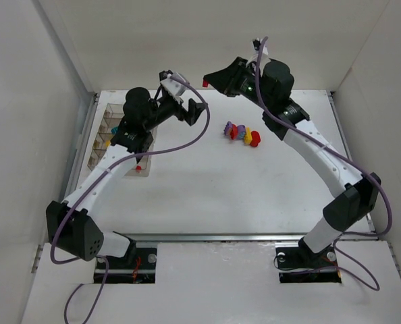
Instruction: Sort the legos into containers by color
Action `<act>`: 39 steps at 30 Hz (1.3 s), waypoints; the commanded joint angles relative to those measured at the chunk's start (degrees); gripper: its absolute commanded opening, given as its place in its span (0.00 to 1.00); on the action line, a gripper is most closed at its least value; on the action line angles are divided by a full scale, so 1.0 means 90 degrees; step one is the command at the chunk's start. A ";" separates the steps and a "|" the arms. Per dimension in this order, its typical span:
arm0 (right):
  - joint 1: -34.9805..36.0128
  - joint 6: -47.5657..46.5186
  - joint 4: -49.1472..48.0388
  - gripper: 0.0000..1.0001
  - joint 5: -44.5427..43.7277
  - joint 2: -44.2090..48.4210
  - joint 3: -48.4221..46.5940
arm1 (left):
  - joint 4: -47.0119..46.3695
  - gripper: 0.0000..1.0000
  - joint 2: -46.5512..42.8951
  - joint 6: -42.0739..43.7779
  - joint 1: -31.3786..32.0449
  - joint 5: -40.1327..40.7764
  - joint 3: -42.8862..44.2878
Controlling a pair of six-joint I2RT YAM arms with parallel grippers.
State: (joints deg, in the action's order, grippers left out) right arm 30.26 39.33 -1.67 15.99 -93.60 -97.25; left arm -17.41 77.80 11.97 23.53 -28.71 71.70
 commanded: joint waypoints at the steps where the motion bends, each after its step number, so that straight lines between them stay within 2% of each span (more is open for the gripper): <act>1: 0.0241 0.0083 -0.0517 0.00 -0.0877 0.0527 0.0218 | -0.0644 0.80 -0.0168 -0.0929 0.0109 -0.0150 0.0383; 9: 0.0465 0.0083 -0.0517 0.00 -0.1073 0.0771 0.0591 | -0.0780 0.61 -0.0226 -0.0988 0.0227 0.0211 0.0383; 13: 0.0524 0.0083 -0.0517 0.00 -0.1073 0.0771 0.0649 | -0.0839 0.61 -0.0295 -0.0988 0.0227 0.0298 0.0383; 15: 0.0603 0.0083 -0.0517 0.00 -0.1073 0.0704 0.0650 | -0.0839 0.69 -0.0353 -0.0988 0.0227 0.0357 0.0383; 19: 0.0603 0.0083 -0.0517 0.00 -0.1073 0.0645 0.0708 | -0.0898 0.70 -0.0353 -0.0988 0.0227 0.0358 0.0324; 25: 0.0603 0.0142 -0.0517 0.00 -0.0956 0.0586 0.0581 | -0.0898 0.57 -0.0353 -0.0988 0.0227 0.0446 0.0324; 29: 0.0661 0.0142 -0.0517 0.00 -0.0956 0.0527 0.0523 | -0.0898 0.38 -0.0295 -0.1046 0.0227 0.0446 0.0393; 35: 0.0661 0.0005 -0.0517 0.00 -0.0956 0.0410 0.0523 | -0.0898 0.39 -0.0226 -0.1105 0.0227 0.0513 0.0393; 37: 0.0720 -0.0053 -0.0517 0.00 -0.0956 0.0410 0.0523 | -0.0966 0.35 -0.0226 -0.1163 0.0227 0.0591 0.0393; 39: 0.0720 -0.0054 -0.0517 0.00 -0.0956 0.0410 0.0600 | -0.0966 0.35 -0.0226 -0.1164 0.0227 0.0592 0.0393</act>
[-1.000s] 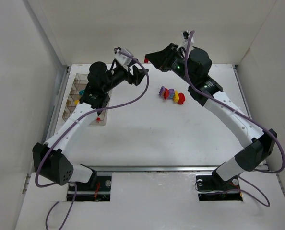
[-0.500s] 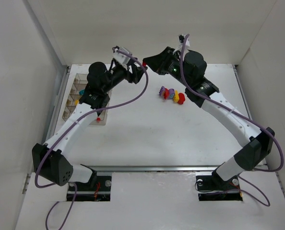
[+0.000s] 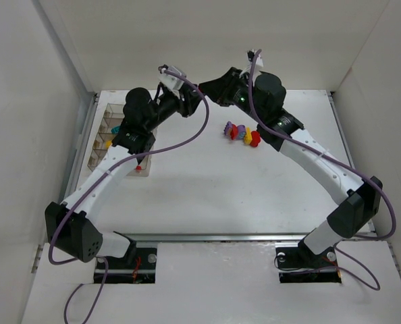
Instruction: Sort the legos into containers by color
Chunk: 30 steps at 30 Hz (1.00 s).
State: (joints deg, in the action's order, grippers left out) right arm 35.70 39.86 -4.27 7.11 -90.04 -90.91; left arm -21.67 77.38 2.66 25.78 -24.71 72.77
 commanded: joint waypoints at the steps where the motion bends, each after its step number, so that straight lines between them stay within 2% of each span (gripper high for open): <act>1: 0.0115 -0.0112 -0.0170 0.00 0.0030 0.0014 -0.0104 | -0.0492 0.35 -0.0180 -0.0129 -0.0023 0.0148 0.0274; 3: 0.0115 -0.0112 -0.0170 0.00 0.0030 0.0014 -0.0104 | -0.0492 0.30 -0.0180 -0.0129 -0.0023 0.0148 0.0274; 4: 0.0115 -0.0112 -0.0170 0.00 0.0030 0.0014 -0.0104 | -0.0425 0.20 -0.0180 -0.0129 -0.0023 0.0148 0.0274; 7: 0.0174 -0.0112 -0.0170 0.00 0.0030 0.0014 -0.0104 | -0.0424 0.16 -0.0180 -0.0129 -0.0023 0.0148 0.0274; 8: 0.0174 -0.0170 -0.0170 0.00 0.0030 0.0014 -0.0104 | -0.0424 0.08 -0.0180 -0.0061 -0.0023 0.0148 0.0274; 10: 0.0174 -0.0171 -0.0170 0.00 0.0030 0.0014 -0.0104 | -0.0424 0.00 -0.0180 -0.0061 -0.0023 0.0079 0.0274; 13: 0.0174 -0.0171 -0.0170 0.01 0.0176 0.0014 -0.0104 | -0.0356 0.00 -0.0180 -0.0061 -0.0023 0.0079 0.0215; 14: 0.0174 -0.0171 -0.0170 0.14 0.0254 0.0014 -0.0104 | -0.0356 0.00 -0.0180 -0.0061 -0.0023 0.0079 0.0215; 15: 0.0174 -0.0171 -0.0170 0.52 0.0254 0.0014 -0.0104 | -0.0278 0.00 -0.0180 -0.0061 -0.0023 0.0079 0.0215; 17: 0.0174 -0.0171 -0.0170 0.69 0.0313 0.0014 -0.0104 | -0.0170 0.00 -0.0239 -0.0061 -0.0090 0.0079 0.0156; 18: 0.0106 -0.0171 -0.0170 0.81 0.0313 0.0014 -0.0104 | -0.0016 0.00 -0.0239 -0.0061 -0.0091 0.0079 0.0069; 21: 0.0037 -0.0171 -0.0170 0.97 0.0236 0.0092 0.0062 | 0.0287 0.00 -0.0365 -0.0061 -0.0246 0.0079 -0.0068; 22: -0.0021 -0.0171 -0.0170 0.99 0.0235 0.0160 0.0062 | 0.0637 0.00 -0.0366 0.0046 -0.0344 0.0147 -0.0136; 27: -0.0333 -0.0171 -0.0170 0.99 0.0098 0.0278 0.0199 | 0.1693 0.00 -0.0765 0.0330 -0.0705 0.0645 -0.0838; 30: -0.0451 -0.0171 -0.0053 0.99 0.0030 0.0415 0.0346 | 0.2562 0.00 -0.1029 0.0961 -0.1388 0.0966 -0.1374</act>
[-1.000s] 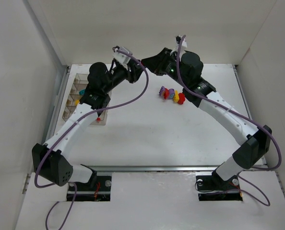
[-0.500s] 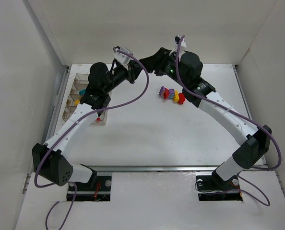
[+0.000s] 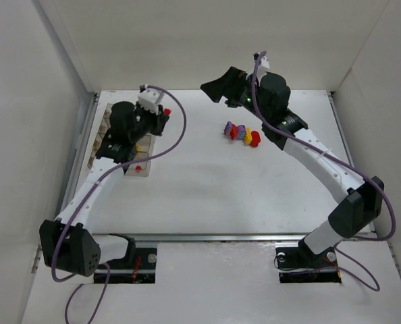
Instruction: Sort the legos into containers by color
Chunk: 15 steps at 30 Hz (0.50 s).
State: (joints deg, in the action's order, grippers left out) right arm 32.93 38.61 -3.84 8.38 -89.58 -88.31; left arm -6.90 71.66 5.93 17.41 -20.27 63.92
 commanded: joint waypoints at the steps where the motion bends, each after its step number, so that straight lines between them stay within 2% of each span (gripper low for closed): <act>1: -0.0249 -0.0090 -0.0101 0.99 -0.0111 0.0364 0.0124 | 0.1135 0.00 -0.0568 0.0794 -0.0846 0.0620 -0.0529; 3: -0.0329 -0.0158 0.0054 0.99 -0.0111 0.0364 0.0193 | 0.1615 0.00 -0.0735 0.1184 -0.1249 0.0981 -0.0947; 8: -0.0465 -0.0286 0.0114 0.99 0.0035 0.0285 0.0193 | 0.1762 0.00 -0.1028 0.1850 -0.2313 0.1042 -0.1652; 12: -0.0524 -0.0286 0.0114 0.99 0.0172 0.0139 0.0193 | 0.1889 0.00 -0.0746 0.2064 -0.2880 0.0808 -0.1965; 15: -0.0524 -0.0286 0.0114 0.99 0.0172 0.0071 0.0193 | 0.2202 0.00 -0.0454 0.2377 -0.3027 0.0563 -0.2102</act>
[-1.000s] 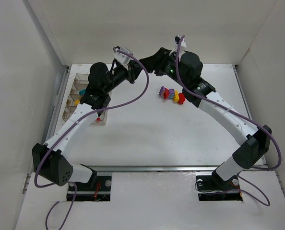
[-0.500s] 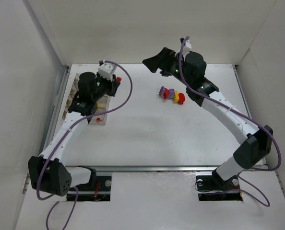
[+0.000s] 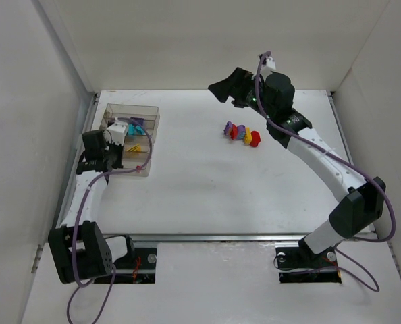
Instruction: Sort the legos into containers by color
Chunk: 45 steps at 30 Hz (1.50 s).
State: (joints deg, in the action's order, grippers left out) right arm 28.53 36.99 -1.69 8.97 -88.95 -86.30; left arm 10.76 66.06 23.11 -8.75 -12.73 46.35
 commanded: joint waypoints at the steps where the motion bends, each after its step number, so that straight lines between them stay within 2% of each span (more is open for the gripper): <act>1: -0.0036 -0.0106 -0.0124 0.99 0.0107 0.0000 -0.0030 | 0.0326 0.00 0.0256 0.0469 -0.0121 -0.0275 -0.0150; 5: -0.0036 -0.0106 -0.0124 0.99 0.0165 -0.0058 -0.0089 | 0.0327 0.01 0.0774 0.0528 -0.0180 -0.0138 -0.0150; 8: -0.0094 -0.0106 -0.0124 0.99 0.0165 -0.0058 -0.0089 | 0.0191 0.15 0.1262 0.0528 -0.0180 -0.0070 0.0006; 10: -0.0094 -0.0106 -0.0124 0.99 0.0165 -0.0058 -0.0031 | 0.0191 0.28 0.1545 0.0333 -0.0180 -0.0070 0.0260; 13: -0.0094 -0.0106 -0.0124 0.99 0.0165 0.0068 0.0038 | 0.0191 0.36 0.1605 0.0274 -0.0238 -0.0235 0.0397; 14: -0.0094 -0.0106 -0.0057 0.99 0.0165 0.0069 0.0038 | 0.0123 0.44 0.1605 0.0274 -0.0238 -0.0236 0.0455; 16: -0.0094 -0.0106 0.0002 0.99 0.0165 0.0069 0.0097 | 0.0122 0.53 0.1605 0.0274 -0.0238 -0.0304 0.0456; 25: -0.0094 -0.0165 0.0061 0.99 0.0165 0.0127 0.0156 | 0.0259 0.54 0.1400 0.0098 -0.0238 -0.0674 0.0592; 28: -0.0444 -0.0311 0.0362 0.99 0.0650 -0.0155 -0.0057 | 0.0386 0.54 0.1157 0.0030 -0.0238 -0.1046 0.0816; 31: -0.0971 -0.0661 0.1737 0.99 0.1014 -0.0848 -0.0565 | 0.0386 0.54 0.1020 -0.0155 -0.0093 -0.1232 0.0973; 33: -0.1119 -0.1323 0.3041 0.99 0.0568 -0.1335 -0.1141 | 0.0386 0.54 0.1019 -0.0243 0.0083 -0.1300 0.1148; 35: -0.1274 -0.1619 0.3662 0.99 -0.0269 -0.1571 -0.1386 | 0.0327 0.54 0.0893 -0.0312 0.0278 -0.1359 0.1149; 38: -0.1519 -0.2029 0.4230 0.99 -0.1053 -0.1767 -0.1524 | 0.0191 0.54 0.0824 -0.0371 0.0513 -0.1359 0.1217; 45: -0.2008 -0.3094 0.4758 0.99 -0.0666 -0.2235 -0.1436 | -0.0014 0.54 0.0824 -0.0498 0.0992 -0.1232 0.1276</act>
State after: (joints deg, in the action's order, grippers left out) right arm 11.51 15.68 36.82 3.09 -107.53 -97.01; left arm 12.60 75.07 20.05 -0.56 -23.24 55.53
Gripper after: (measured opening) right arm 0.993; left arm 0.539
